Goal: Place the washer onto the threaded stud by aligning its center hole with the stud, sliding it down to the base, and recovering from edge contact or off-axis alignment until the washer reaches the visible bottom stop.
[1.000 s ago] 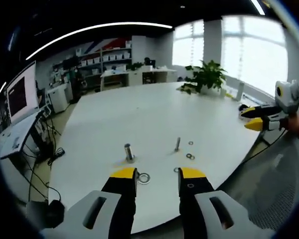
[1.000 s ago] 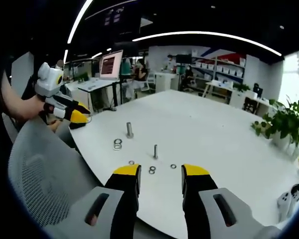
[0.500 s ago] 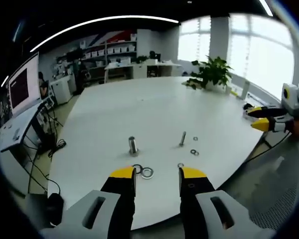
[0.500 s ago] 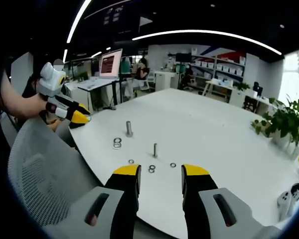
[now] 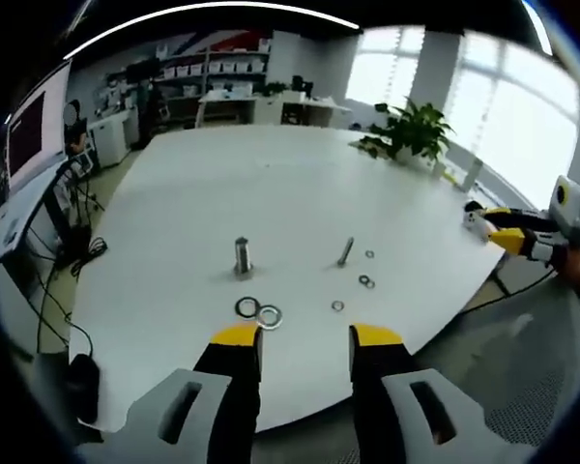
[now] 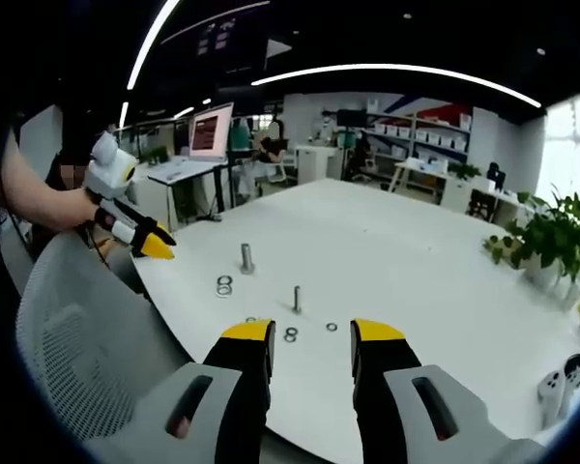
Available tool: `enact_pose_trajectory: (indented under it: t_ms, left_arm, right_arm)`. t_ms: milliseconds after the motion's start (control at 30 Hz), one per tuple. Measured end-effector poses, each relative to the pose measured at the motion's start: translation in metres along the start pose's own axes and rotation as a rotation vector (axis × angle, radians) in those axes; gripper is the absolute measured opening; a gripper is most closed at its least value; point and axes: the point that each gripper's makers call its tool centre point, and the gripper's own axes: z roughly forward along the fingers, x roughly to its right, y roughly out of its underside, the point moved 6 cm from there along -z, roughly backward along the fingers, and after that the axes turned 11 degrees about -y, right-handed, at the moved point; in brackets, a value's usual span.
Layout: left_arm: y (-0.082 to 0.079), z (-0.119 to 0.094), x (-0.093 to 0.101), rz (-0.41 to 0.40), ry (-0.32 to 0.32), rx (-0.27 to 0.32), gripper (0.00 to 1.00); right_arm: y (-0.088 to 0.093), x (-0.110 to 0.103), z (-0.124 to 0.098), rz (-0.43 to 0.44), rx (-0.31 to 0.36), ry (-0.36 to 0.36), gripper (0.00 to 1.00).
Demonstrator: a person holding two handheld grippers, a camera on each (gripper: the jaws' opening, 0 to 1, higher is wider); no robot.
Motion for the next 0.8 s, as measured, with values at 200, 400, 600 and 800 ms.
enact_pose_trajectory:
  t_ms: [200, 400, 600, 800]
  left_arm:
    - [-0.003, 0.027, -0.004, 0.039, 0.001, -0.061, 0.36]
    - [0.0, 0.057, -0.001, 0.129, 0.015, -0.135, 0.35]
    - [0.007, 0.081, 0.001, 0.23, 0.031, -0.226, 0.33]
    - [0.014, 0.104, 0.001, 0.283, 0.034, -0.286, 0.32]
  right_arm:
    - [0.0, 0.0, 0.001, -0.008, -0.002, -0.006, 0.34]
    - [0.0, 0.001, 0.001, -0.004, -0.009, 0.003, 0.33]
    - [0.002, 0.001, 0.001, -0.008, -0.019, 0.005, 0.33]
    - [0.002, 0.002, 0.001, -0.006, -0.019, 0.013, 0.33]
